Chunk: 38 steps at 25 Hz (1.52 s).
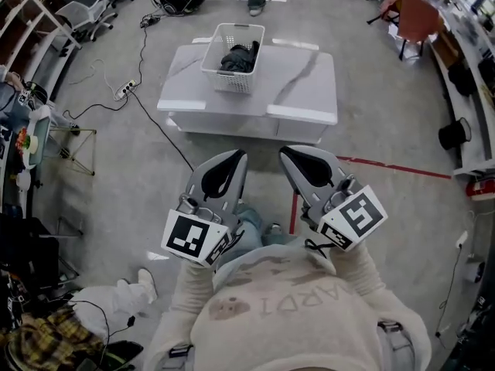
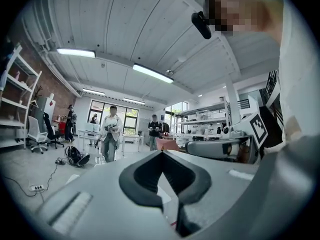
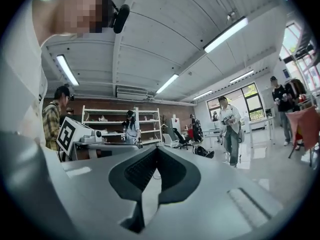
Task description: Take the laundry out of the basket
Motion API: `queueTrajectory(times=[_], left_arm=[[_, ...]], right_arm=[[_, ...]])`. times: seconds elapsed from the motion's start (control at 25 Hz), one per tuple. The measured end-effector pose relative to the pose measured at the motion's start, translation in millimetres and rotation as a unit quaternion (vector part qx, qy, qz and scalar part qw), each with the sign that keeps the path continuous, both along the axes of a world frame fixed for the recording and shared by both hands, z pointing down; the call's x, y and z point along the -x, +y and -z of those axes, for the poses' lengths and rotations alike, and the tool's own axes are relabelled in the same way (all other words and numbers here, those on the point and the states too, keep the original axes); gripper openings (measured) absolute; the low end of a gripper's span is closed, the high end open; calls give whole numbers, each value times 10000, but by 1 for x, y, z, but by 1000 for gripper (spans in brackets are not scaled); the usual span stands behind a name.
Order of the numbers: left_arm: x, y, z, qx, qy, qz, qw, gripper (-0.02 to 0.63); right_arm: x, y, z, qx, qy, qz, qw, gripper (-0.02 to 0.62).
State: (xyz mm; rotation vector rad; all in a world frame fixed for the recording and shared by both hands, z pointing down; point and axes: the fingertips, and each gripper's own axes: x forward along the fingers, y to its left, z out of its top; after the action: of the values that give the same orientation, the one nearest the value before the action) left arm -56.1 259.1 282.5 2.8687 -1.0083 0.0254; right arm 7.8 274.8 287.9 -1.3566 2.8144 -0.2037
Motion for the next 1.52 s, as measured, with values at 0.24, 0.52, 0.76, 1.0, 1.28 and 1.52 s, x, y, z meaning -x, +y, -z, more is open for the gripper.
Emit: queueTrajectory(times=[0.24,0.52,0.76,1.0,1.28,1.52], left_arm=[[9,34,7,-71,-125,121,9998,0],[7,47,24,-170,-59,-148,9997,0],[32,52,27,-223,-239,-315,9990,0],[59,58,22,-135,-198,-390,9990,0],[91,67,22,-111,-101,-402,9991,0],[110,72,19,-102,-37,-374,9992,0]], right_arm=[[16,32,13,-137,-85,255,9995,28],[19,48,25,-227,-51,94,9997,28],[44,56,32,-175,-192,-34,9997,28],[70,64,24,-62,-111,-94,9999,28],[93,71,21,-27,10,-239,9997,26],[114,78,22,-68,51,-197,9998,26]])
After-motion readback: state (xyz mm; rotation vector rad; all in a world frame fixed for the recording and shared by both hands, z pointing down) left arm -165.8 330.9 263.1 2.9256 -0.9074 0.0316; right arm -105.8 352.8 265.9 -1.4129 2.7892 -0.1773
